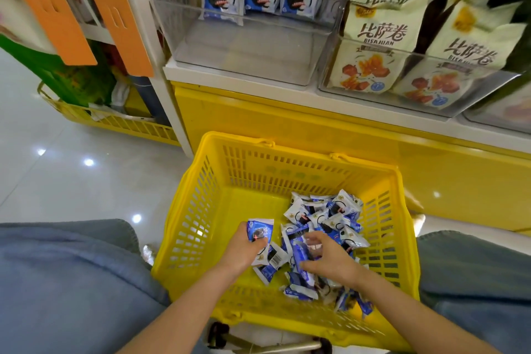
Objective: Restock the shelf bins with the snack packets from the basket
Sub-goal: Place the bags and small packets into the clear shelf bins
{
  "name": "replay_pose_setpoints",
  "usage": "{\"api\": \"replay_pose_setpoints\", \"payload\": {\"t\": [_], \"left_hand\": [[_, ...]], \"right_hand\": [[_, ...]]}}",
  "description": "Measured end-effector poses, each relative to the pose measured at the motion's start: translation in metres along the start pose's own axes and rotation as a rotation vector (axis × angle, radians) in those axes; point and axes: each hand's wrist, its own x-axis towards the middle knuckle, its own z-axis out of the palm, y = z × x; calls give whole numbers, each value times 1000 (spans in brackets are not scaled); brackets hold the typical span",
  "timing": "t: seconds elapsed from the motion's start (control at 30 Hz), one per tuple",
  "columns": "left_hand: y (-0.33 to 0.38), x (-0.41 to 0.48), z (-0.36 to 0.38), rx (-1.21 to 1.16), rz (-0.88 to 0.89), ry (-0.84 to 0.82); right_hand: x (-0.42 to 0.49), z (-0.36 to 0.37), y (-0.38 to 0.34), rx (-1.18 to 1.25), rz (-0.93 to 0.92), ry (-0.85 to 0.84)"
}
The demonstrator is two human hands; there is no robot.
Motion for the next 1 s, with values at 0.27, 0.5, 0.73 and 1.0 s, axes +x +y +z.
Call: {"api": "replay_pose_setpoints", "payload": {"t": [0.27,0.5,0.73,1.0], "left_hand": [[26,-28,4,-262,125,-221],[67,-35,-26,-300,240,-228],[121,-48,-71,-216,456,-254],[172,-44,-108,-410,668,-104]], "right_hand": [[-12,-6,-70,218,-44,263],[-39,-44,-113,225,-150,120],[-65,-76,-165,200,-287,29],[-65,-69,-236,497,-537,185]]}}
